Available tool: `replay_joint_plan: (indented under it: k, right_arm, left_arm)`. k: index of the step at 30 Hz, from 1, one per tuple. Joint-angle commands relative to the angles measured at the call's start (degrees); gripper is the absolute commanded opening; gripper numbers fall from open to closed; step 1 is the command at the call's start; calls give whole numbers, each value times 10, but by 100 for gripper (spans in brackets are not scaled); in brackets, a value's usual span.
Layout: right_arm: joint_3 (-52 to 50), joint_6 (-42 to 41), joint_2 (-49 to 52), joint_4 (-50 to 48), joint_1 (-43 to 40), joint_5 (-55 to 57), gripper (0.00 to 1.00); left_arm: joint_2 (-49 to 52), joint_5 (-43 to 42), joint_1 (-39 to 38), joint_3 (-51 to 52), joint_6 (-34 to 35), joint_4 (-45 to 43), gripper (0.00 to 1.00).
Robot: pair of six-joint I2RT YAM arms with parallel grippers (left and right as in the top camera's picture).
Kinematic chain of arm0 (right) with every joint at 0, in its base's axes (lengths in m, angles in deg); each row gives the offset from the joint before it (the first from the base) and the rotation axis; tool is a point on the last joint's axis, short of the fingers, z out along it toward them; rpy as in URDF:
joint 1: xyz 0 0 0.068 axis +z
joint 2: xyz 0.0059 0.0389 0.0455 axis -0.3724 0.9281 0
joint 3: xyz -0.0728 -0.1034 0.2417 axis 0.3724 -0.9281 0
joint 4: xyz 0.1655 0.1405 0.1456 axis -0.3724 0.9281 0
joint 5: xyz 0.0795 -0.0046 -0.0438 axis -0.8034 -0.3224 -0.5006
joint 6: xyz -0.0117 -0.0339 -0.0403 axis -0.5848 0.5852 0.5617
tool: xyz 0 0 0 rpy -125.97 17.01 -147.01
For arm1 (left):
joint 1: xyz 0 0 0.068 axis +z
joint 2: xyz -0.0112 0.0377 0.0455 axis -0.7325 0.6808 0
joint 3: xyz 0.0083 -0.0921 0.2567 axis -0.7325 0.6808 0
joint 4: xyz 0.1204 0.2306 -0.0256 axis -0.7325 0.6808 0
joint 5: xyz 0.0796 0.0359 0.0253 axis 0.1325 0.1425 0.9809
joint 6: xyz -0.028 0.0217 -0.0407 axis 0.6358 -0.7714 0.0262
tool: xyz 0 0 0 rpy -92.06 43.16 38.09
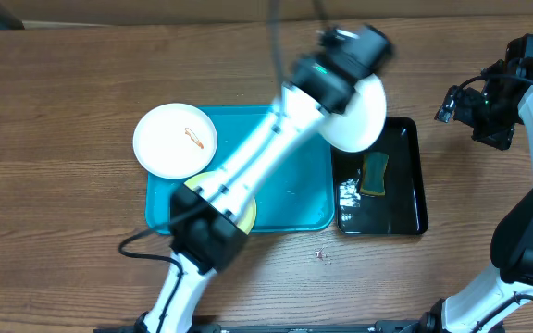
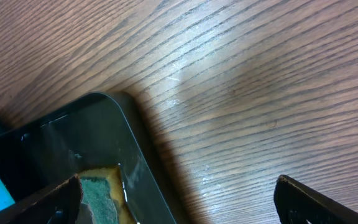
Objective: Clean dirty plates on tray and stack at the side
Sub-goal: 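Lift the white plate with the left gripper and place it left of tray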
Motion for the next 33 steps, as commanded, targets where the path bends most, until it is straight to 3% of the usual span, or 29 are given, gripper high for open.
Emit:
replay_joint_plan:
  k: [1,8,14,19,23,28,33]
  right_arm:
    - [10,0,-9,-2,0,0,100]
    - [10,0,-9,-2,0,0,100]
    - [10,0,-9,-2,0,0,100]
    - [10,0,-9,-2,0,0,100]
    - [10,0,-9,-2,0,0,100]
    - [10,0,-9,-2,0,0,100]
    - [10,0,-9,-2,0,0,100]
  left_arm:
    - [-10,-241,101,-14,-26,17,4]
    - [-10,-345,347,-14,-37,63,4]
    - [-10,-349,553,-14,-39,90,4]
    - [-10,-341,675,-14,-35,96,4]
    - [-10,-295,729,-12,-35,110,4]
    - [-10,-188,741,18,-34,109,4]
    - [-10,-172,740,74,-32,70,4]
